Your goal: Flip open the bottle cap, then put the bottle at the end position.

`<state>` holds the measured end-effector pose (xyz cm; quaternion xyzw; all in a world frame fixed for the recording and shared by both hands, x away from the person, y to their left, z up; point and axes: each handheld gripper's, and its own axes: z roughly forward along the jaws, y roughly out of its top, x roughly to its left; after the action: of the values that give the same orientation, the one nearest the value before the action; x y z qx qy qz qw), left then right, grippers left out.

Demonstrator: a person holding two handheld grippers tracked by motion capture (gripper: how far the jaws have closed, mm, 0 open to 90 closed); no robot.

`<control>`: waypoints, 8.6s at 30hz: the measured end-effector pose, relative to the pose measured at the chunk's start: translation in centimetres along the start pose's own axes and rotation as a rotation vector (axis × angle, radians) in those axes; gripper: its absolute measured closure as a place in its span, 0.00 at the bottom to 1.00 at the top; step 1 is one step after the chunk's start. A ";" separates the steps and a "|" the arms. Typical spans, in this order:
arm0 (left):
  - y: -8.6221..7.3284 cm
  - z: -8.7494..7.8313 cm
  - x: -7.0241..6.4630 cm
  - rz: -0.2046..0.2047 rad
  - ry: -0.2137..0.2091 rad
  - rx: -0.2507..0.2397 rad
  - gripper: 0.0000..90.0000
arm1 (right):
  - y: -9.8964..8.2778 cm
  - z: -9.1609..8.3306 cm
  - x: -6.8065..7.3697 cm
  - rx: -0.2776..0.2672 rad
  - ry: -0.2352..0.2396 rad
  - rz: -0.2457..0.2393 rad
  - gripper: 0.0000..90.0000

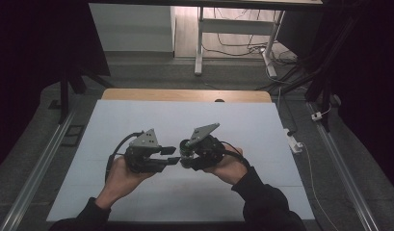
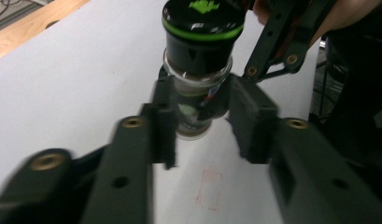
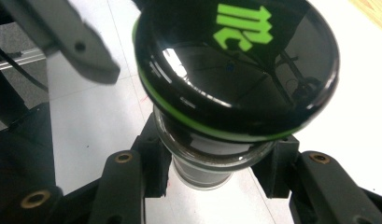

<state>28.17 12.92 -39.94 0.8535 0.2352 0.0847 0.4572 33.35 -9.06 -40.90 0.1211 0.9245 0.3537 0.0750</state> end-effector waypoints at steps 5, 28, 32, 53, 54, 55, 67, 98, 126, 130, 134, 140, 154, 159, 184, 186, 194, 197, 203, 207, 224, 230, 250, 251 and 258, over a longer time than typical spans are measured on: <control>0.3 -0.2 -0.2 -0.002 -0.020 -0.022 0.90 | 0.0 0.1 0.0 0.006 -0.003 0.008 0.59; 1.1 0.1 -0.5 -0.002 -0.015 -0.010 0.99 | -0.1 0.9 0.3 0.036 -0.003 0.006 0.59; 1.2 0.0 -0.4 -0.006 -0.019 -0.016 0.99 | 0.0 0.9 0.3 0.035 0.001 0.012 0.59; 2.1 -0.3 0.1 -0.030 -0.012 -0.049 0.99 | -0.1 1.1 0.5 0.030 0.039 0.001 0.59; 2.1 -0.3 0.2 -0.029 -0.013 -0.049 0.99 | 0.0 1.1 0.6 0.029 0.042 0.001 0.59; 2.2 -0.3 0.2 -0.030 -0.013 -0.048 0.99 | 0.0 1.1 0.6 0.029 0.043 -0.001 0.59; 2.6 0.0 1.0 -0.051 0.021 -0.050 0.99 | 0.1 1.3 1.3 0.044 0.046 -0.048 0.59; 0.9 -1.8 0.9 -0.055 0.062 -0.038 0.55 | -0.1 0.7 0.6 0.008 0.026 -0.007 0.59; -6.4 -6.5 -0.9 -0.171 0.122 -0.067 0.15 | -0.1 0.2 0.1 -0.010 0.009 0.008 0.59; -7.4 -7.1 -0.9 -0.197 0.131 -0.072 0.12 | -0.2 0.3 0.1 -0.011 0.006 0.010 0.59; -8.6 -7.6 -1.1 -0.214 0.150 -0.063 0.09 | -0.2 0.3 0.0 -0.009 0.004 0.014 0.59; -10.6 -8.2 -1.4 -0.244 0.178 -0.051 0.05 | -0.3 0.3 -0.1 -0.006 -0.004 0.016 0.59; -15.2 -9.4 -1.8 -0.315 0.231 0.007 0.00 | -0.5 0.2 -0.4 -0.004 -0.015 0.024 0.59; -15.8 -9.3 -1.8 -0.318 0.248 0.040 0.00 | -0.6 0.1 -0.5 -0.003 -0.015 0.026 0.59; -16.5 -9.6 -1.5 -0.349 0.249 0.066 0.00 | -0.3 1.4 -3.5 -0.009 -0.050 0.082 0.59; -16.4 -9.6 -1.5 -0.347 0.250 0.069 0.00 | -0.3 1.7 -3.9 -0.011 -0.058 0.083 0.59; -16.5 -9.7 -1.5 -0.352 0.252 0.063 0.00 | -0.7 3.0 -5.5 -0.008 -0.077 0.098 0.59; -16.5 -9.7 -1.5 -0.352 0.251 0.065 0.00 | -0.8 3.7 -6.2 -0.002 -0.085 0.105 0.59; -16.5 -9.7 -1.5 -0.350 0.249 0.067 0.00 | -0.8 4.8 -7.1 0.009 -0.092 0.110 0.59; -16.5 -9.7 -1.5 -0.351 0.248 0.067 0.00 | -0.6 5.4 -7.4 0.012 -0.097 0.102 0.59; -16.6 -9.8 -1.5 -0.350 0.246 0.060 0.00 | -0.6 8.1 -9.0 0.027 -0.120 0.104 0.59; -16.7 -10.1 -1.5 -0.362 0.249 0.054 0.00 | -0.7 9.0 -9.3 0.039 -0.125 0.108 0.59; -16.7 -10.0 -1.5 -0.361 0.250 0.061 0.00 | -1.3 10.4 -9.8 0.056 -0.119 0.137 0.59; -16.7 -10.0 -1.5 -0.361 0.250 0.061 0.00 | -1.4 10.4 -9.8 0.056 -0.117 0.140 0.59; -16.7 -10.0 -1.6 -0.360 0.249 0.062 0.00 | -1.9 10.7 -10.1 0.054 -0.101 0.164 0.59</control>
<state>17.79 27.49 -47.86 0.7943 0.4408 0.0992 0.4062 45.14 -6.42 -49.50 0.2161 0.9156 0.3273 0.0887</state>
